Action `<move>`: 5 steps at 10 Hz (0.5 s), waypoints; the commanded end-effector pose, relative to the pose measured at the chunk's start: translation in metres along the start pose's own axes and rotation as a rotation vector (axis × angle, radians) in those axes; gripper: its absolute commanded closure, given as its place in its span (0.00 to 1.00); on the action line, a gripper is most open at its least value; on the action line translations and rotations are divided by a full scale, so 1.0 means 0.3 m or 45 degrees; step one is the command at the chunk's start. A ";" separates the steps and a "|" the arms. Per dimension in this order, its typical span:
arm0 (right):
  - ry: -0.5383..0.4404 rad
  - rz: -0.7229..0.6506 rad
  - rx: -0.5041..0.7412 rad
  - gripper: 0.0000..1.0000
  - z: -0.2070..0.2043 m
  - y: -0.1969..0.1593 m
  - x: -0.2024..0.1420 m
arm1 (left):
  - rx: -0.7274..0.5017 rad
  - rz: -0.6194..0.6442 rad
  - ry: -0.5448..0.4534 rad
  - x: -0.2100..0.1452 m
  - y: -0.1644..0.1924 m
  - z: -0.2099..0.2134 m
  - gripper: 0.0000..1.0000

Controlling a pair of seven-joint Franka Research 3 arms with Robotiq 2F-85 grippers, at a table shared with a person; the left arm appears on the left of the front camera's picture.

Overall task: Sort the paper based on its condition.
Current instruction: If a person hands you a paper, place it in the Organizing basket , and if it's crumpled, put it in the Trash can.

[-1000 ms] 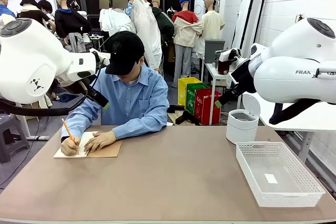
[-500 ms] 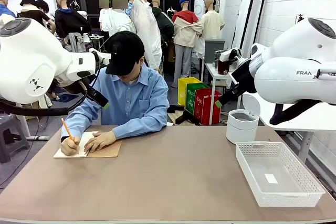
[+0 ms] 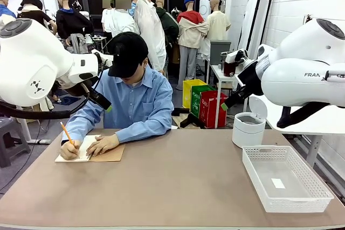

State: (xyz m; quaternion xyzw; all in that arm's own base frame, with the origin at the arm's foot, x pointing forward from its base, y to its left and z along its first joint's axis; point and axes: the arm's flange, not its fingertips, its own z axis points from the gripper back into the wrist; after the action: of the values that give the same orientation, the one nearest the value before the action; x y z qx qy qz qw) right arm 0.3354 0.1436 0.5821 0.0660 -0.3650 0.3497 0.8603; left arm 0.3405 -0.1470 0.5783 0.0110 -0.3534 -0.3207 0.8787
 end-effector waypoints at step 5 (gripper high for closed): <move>0.000 0.000 0.002 0.00 0.002 -0.001 0.003 | 0.000 -0.005 0.000 0.001 0.000 -0.001 0.00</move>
State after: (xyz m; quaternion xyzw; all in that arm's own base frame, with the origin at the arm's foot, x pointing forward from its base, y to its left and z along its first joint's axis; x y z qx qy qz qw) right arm 0.3354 0.1436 0.5821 0.0660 -0.3650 0.3497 0.8603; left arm 0.3405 -0.1470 0.5783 0.0110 -0.3534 -0.3207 0.8787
